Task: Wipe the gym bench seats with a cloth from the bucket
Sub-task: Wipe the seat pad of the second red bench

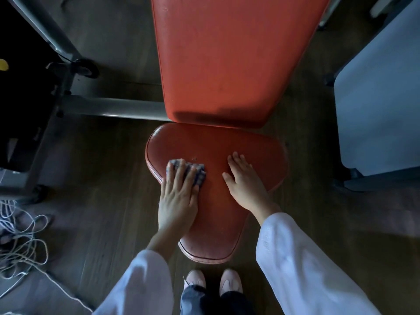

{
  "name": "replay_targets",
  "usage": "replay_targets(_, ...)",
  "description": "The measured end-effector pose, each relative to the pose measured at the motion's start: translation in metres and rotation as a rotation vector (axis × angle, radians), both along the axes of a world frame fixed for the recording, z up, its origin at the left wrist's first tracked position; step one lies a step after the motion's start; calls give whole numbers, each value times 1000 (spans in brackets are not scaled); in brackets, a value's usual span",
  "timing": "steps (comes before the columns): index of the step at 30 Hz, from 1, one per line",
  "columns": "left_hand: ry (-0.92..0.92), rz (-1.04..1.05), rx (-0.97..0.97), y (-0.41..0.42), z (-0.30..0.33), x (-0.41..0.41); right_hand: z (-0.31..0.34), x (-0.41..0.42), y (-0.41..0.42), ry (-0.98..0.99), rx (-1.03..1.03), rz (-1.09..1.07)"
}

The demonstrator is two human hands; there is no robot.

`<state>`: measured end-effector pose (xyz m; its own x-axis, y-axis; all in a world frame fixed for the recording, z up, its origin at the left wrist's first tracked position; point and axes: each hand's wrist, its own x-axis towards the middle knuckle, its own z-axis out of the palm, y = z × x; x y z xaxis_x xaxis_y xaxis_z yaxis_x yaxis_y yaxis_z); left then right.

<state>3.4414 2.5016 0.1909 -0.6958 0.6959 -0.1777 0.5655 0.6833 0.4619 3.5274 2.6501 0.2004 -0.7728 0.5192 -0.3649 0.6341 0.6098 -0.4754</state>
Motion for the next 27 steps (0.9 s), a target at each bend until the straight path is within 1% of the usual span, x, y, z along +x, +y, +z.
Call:
replay_targets(3,-12,-61,14,-12,6,17,-1,1,-1,-17,15,10)
replay_targets(6,-3,-84,17,-10,3,2,-6,5,-6,-3,94,26)
replay_targets(9,55,-42,-24,0,-5,-30,-10,13,-8,46,175,-8)
replay_targets(12,26,16,-92,8,-8,-41,-16,25,-10,96,239,-71)
replay_targets(16,-2,45,-24,5,-3,-15,-22,30,-13,115,273,-112)
replay_targets(18,6,26,15,-2,-1,3,-22,29,-13,116,263,-121)
replay_targets(20,50,-9,29,-11,2,21,-23,30,-13,125,256,-141)
replay_targets(23,150,-155,51,-25,5,41,-25,34,-16,155,251,-212)
replay_targets(25,172,-208,57,-26,2,33,-25,35,-17,150,244,-228)
replay_targets(27,134,-182,47,-21,2,15,-24,37,-17,145,237,-210)
